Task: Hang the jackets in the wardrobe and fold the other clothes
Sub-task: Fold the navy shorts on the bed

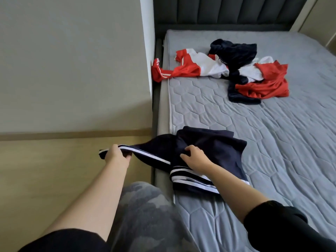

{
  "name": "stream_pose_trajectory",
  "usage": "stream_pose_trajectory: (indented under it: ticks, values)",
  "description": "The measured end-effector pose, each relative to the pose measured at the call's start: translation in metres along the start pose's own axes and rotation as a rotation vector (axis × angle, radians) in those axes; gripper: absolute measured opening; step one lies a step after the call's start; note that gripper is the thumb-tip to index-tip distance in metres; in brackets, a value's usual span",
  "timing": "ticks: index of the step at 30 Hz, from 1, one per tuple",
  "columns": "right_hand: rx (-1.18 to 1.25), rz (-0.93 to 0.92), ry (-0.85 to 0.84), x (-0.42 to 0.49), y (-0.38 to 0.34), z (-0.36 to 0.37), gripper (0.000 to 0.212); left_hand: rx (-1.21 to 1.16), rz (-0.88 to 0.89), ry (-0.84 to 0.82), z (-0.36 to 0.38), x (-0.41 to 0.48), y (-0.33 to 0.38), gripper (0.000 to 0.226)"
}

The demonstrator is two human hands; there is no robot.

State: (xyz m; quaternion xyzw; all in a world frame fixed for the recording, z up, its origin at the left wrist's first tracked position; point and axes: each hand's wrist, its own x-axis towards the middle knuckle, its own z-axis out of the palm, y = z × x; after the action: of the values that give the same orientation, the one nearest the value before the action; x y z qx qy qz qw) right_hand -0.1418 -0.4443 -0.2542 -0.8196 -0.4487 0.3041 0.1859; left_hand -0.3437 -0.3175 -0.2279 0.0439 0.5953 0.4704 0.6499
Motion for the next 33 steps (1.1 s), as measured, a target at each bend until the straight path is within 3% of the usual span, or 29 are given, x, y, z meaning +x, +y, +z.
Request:
stream_pose_trajectory:
  ticks: [2,6,8,11,14,17,19,21,25,30,33]
  values:
    - [-0.114,-0.133,0.033,0.0,-0.01,0.013,0.059,0.084,0.025,0.042,-0.002,0.003,0.002,0.026]
    - [-0.468,-0.333,-0.148,-0.003,-0.029,0.03,0.079,0.353,0.185,0.158,-0.003,0.012,0.008,0.019]
    - [-0.646,-0.367,-0.158,-0.008,-0.029,0.033,0.094,0.572,0.319,0.232,-0.003,0.017,0.011,0.02]
    - [-0.792,-0.435,-0.068,-0.021,-0.019,0.04,0.112,0.881,0.626,0.304,-0.004,0.022,0.008,0.039]
    - [-0.846,-0.482,-0.019,-0.036,-0.002,0.049,0.114,1.236,0.779,-0.123,0.005,0.018,-0.006,0.048]
    - [-0.832,-0.436,0.03,-0.047,0.012,0.054,0.107,1.883,0.574,-0.676,0.02,-0.001,-0.022,0.048]
    - [-0.811,-0.364,0.087,-0.05,0.016,0.053,0.094,2.302,0.474,-0.861,0.032,-0.016,-0.028,0.054]
    - [-0.798,-0.342,0.13,-0.051,0.017,0.05,0.077,2.522,0.523,-0.89,0.04,-0.024,-0.037,0.053]
    - [-0.49,-0.375,0.335,-0.049,0.016,0.025,0.035,2.548,0.651,-0.836,0.048,-0.03,-0.055,0.044]
    - [-0.041,-0.147,0.496,-0.035,0.003,-0.042,0.024,2.506,0.605,-0.789,0.047,-0.037,-0.082,0.022]
    - [0.069,-0.089,0.555,-0.025,0.0,-0.069,0.019,2.342,0.734,-0.845,0.044,-0.045,-0.097,0.027]
